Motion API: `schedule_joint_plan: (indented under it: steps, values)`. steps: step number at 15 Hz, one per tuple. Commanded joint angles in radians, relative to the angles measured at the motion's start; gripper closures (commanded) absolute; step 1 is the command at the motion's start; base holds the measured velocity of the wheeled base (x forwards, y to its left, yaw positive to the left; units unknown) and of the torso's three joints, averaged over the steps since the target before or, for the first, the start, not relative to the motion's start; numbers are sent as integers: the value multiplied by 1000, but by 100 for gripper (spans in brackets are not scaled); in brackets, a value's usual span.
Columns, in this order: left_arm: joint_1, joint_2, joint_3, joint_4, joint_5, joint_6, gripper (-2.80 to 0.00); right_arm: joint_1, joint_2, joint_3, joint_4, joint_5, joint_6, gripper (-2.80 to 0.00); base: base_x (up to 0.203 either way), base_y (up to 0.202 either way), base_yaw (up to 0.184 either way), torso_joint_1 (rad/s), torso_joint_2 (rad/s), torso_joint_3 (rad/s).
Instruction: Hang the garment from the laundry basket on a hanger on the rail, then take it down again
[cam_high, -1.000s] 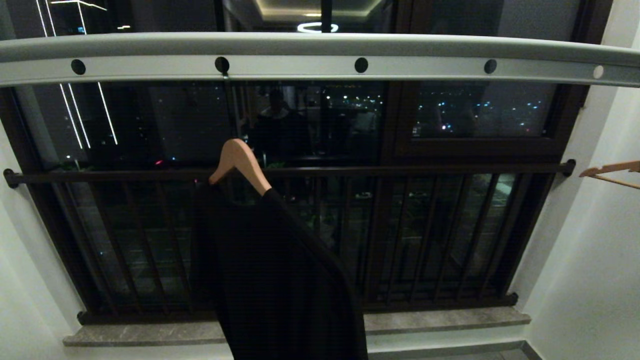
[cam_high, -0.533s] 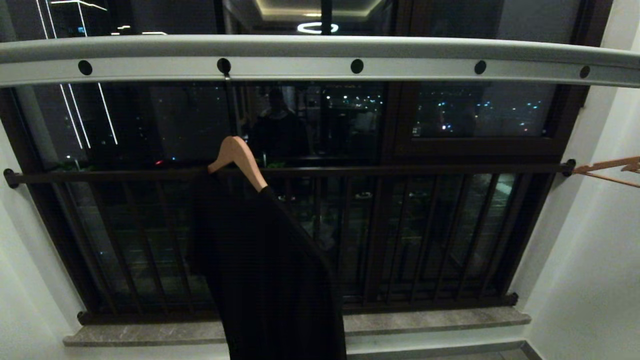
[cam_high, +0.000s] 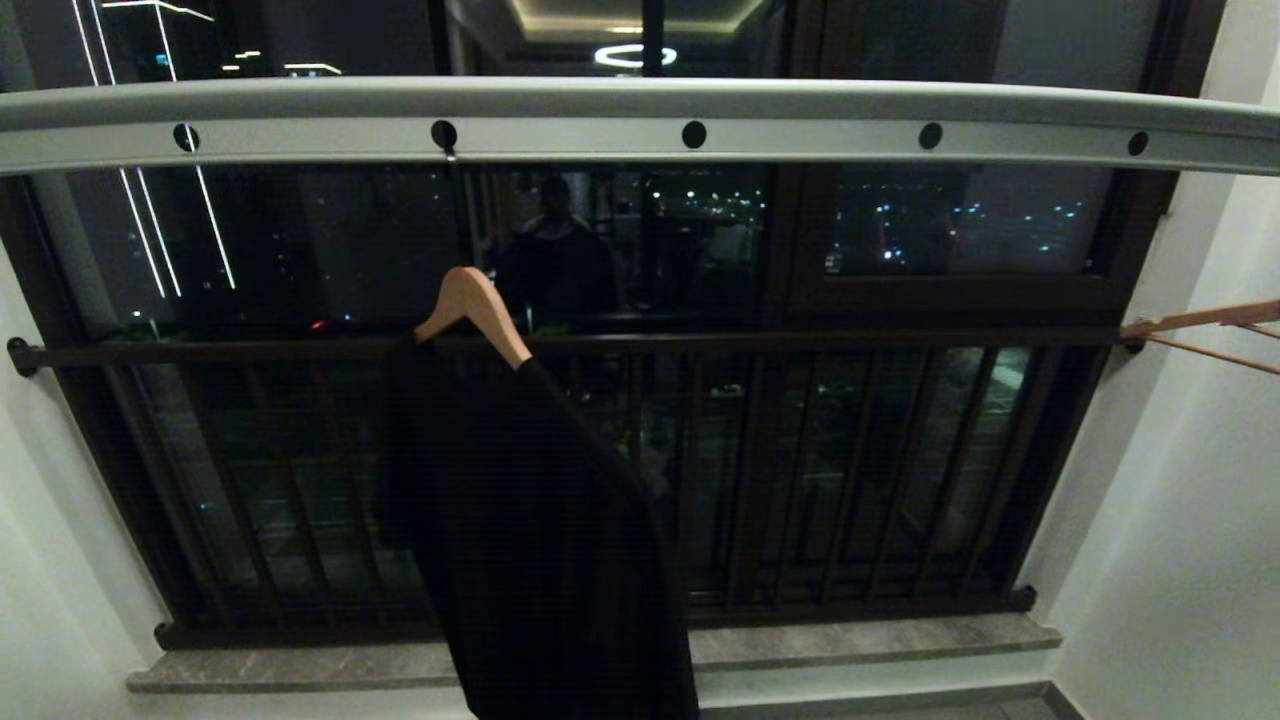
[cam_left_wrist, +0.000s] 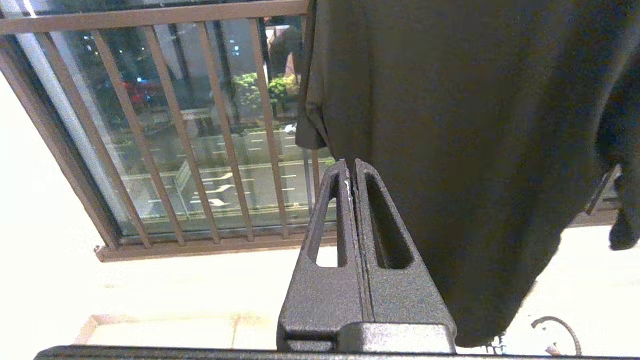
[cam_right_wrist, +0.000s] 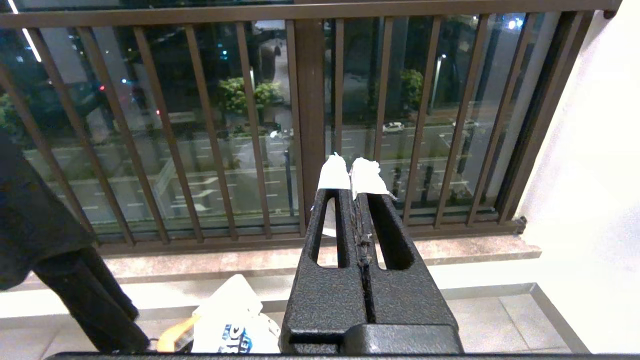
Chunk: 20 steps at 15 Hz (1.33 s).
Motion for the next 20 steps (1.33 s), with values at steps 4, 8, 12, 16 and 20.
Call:
schedule_joint_plan:
  steps: [4,8,12,16,20]
  values:
    - [0,-1,2,0,-1,-1,0,0,0,0,0,0,0,0,0,0,0,0,0,0]
    - [0,-1,2,0,0,-3,0,0,0,0,0,0,0,0,0,0,0,0,0,0]
    - [0,-1,2,0,1,-3,0,0,0,0,-1,0,0,0,0,0,0,0,0,0]
    - [0,-1,2,0,1,-3,0,0,0,0,-1,0,0,0,0,0,0,-6,8,7]
    - [0,-1,2,0,1,-3,0,0,0,0,-1,0,0,0,0,0,0,-80,188,100]
